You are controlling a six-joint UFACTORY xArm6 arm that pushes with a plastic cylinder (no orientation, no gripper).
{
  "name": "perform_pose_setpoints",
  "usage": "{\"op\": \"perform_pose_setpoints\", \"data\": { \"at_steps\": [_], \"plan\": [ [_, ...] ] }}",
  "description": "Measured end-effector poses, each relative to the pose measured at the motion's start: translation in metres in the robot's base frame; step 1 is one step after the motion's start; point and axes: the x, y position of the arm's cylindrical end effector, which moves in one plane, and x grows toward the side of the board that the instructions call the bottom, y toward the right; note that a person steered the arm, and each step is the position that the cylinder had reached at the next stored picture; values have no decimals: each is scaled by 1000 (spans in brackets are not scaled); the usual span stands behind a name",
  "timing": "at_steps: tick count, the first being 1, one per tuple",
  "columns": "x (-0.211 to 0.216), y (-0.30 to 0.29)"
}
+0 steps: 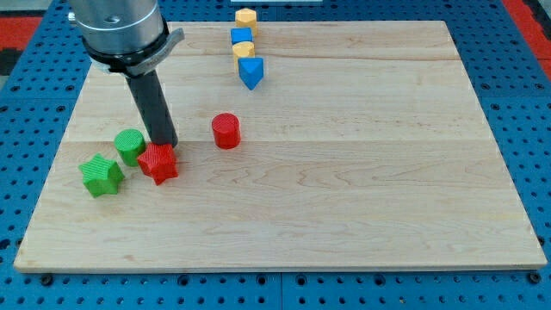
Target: Move the red circle into the green circle
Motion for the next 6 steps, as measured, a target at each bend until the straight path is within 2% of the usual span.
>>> {"op": "perform_pose_setpoints", "data": {
  "at_steps": [1,2,3,4,5,6],
  "plan": [
    [20,29],
    [29,-28],
    [32,31],
    [9,115],
    [-27,83],
    [-29,-3]
  ]
}}
